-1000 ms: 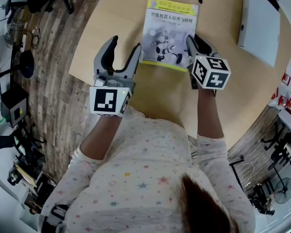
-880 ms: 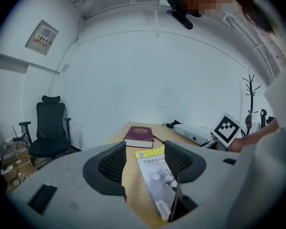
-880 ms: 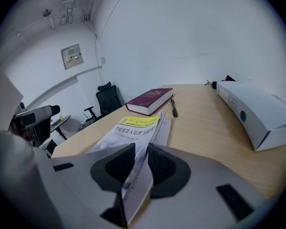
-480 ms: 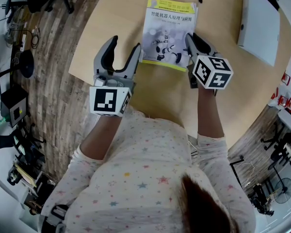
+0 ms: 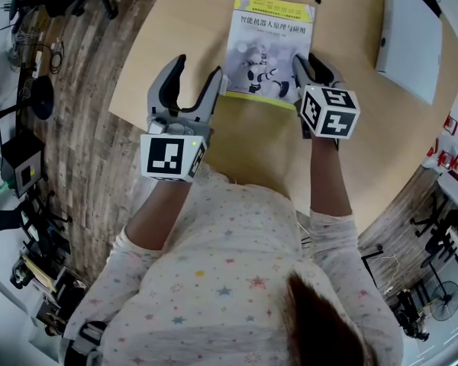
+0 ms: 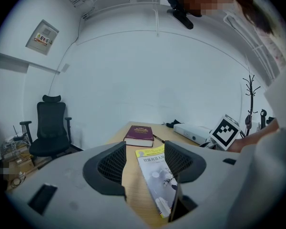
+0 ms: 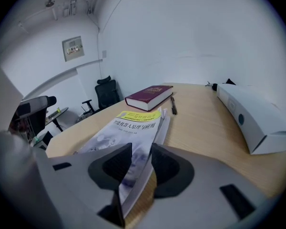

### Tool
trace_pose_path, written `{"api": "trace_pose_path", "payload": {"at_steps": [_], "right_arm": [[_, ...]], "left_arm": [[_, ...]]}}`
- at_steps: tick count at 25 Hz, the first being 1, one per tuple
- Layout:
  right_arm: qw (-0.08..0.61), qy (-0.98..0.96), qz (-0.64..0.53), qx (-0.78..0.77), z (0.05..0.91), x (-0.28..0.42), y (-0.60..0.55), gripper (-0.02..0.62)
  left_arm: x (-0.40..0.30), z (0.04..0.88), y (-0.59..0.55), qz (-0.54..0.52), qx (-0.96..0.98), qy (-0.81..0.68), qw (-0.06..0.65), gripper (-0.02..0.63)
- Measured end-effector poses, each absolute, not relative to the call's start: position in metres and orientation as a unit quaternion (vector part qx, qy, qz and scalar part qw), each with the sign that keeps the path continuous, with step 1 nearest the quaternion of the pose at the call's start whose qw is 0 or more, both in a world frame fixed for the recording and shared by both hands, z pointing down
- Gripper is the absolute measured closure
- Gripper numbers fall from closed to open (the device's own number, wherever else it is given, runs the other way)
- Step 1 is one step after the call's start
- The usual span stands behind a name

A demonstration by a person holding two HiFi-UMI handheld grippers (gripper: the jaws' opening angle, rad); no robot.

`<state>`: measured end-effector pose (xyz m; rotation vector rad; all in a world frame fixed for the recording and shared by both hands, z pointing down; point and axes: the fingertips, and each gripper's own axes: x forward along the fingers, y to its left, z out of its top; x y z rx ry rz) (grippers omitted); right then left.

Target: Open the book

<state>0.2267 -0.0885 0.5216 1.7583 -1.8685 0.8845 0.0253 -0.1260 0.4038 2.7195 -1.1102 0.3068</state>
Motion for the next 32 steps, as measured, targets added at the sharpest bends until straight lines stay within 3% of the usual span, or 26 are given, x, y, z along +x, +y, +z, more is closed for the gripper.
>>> {"api": "trace_pose_path", "payload": {"at_steps": [7, 23, 29, 32], "right_arm": [[0.260, -0.683, 0.272, 0.626, 0.511, 0.220, -0.091, 0.465], [0.040, -0.714, 0.369, 0.593, 0.495, 0.204, -0.104, 0.507], [0.075, -0.686, 0.368, 0.623, 0.505, 0.218, -0.098, 0.503], [0.037, -0.661, 0.408, 0.629, 0.513, 0.228, -0.093, 0.483]], "left_arm": [[0.025, 0.402, -0.124, 0.105, 0.917, -0.373, 0.092, 0.357], [0.024, 0.404, -0.122, 0.105, 0.917, -0.374, 0.094, 0.357], [0.025, 0.403, -0.123, 0.104, 0.917, -0.373, 0.094, 0.357], [0.023, 0.404, -0.122, 0.104, 0.917, -0.373, 0.095, 0.357]]}}
